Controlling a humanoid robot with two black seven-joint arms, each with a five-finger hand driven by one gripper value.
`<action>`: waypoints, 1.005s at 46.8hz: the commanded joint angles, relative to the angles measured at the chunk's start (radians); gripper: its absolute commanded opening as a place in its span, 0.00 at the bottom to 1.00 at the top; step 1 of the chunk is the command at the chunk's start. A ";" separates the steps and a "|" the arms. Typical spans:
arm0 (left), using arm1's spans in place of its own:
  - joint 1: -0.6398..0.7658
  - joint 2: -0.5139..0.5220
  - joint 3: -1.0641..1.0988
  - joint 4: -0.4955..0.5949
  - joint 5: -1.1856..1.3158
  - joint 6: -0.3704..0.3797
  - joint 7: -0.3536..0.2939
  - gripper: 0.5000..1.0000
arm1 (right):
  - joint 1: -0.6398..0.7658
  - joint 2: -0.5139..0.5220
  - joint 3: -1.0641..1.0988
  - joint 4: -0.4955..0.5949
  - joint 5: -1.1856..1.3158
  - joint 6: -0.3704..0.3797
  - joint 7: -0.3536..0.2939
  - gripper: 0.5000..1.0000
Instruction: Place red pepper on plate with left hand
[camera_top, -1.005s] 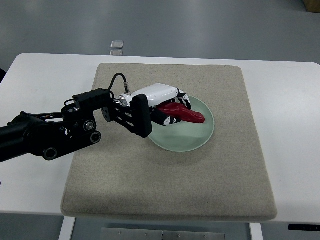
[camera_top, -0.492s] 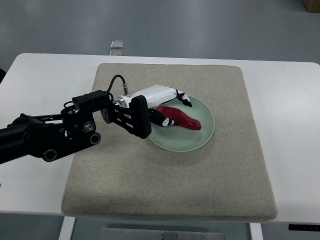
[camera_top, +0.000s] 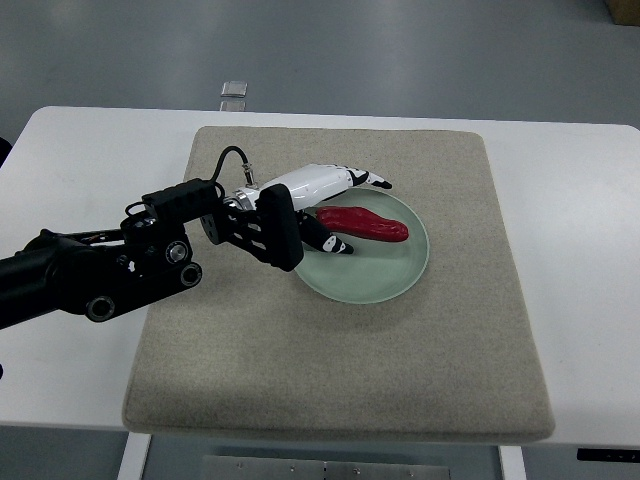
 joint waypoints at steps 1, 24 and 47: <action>-0.002 0.003 -0.026 0.000 -0.040 0.016 0.000 0.93 | 0.000 0.000 0.000 0.001 0.000 0.000 0.000 0.86; 0.002 0.086 -0.195 0.129 -0.560 0.023 0.000 0.98 | 0.000 0.000 0.000 0.001 0.000 0.000 0.000 0.86; 0.058 0.109 -0.259 0.209 -0.890 0.080 0.000 0.98 | 0.000 0.000 0.000 -0.001 0.000 0.000 -0.001 0.86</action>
